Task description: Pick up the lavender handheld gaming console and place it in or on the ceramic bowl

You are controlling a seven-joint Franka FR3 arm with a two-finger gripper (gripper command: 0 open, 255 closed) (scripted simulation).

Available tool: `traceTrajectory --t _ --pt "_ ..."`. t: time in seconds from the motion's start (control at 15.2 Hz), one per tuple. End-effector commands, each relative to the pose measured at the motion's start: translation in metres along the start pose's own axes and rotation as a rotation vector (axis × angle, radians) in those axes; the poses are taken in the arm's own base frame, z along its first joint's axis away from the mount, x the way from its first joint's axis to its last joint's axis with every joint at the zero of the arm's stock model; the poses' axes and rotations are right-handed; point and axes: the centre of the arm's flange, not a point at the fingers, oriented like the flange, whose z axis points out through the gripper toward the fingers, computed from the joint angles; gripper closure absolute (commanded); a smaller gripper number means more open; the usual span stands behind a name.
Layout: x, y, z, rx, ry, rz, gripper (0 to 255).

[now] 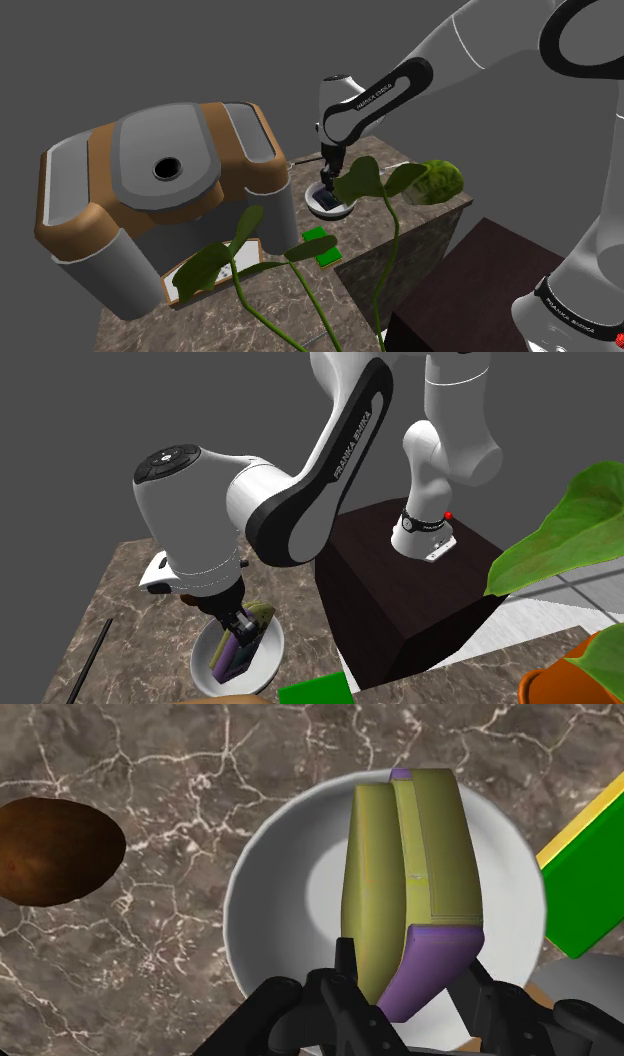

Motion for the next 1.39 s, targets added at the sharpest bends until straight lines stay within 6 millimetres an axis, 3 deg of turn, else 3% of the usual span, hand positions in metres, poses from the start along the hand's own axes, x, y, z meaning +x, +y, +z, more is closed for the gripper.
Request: traceTrajectory --t 0.0,0.4,0.46,0.79,1.06,1.32 --pt "0.000 0.000 0.003 0.000 0.001 0.000 255" --pt "0.000 0.000 0.003 0.000 0.001 0.000 255" --pt "0.000 0.000 0.003 0.000 0.001 0.000 0" --pt "0.000 0.000 0.003 0.000 0.001 0.000 0" --pt "0.000 0.000 -0.047 0.000 0.001 0.000 0" --pt "0.000 0.000 -0.047 0.000 0.001 0.000 0"
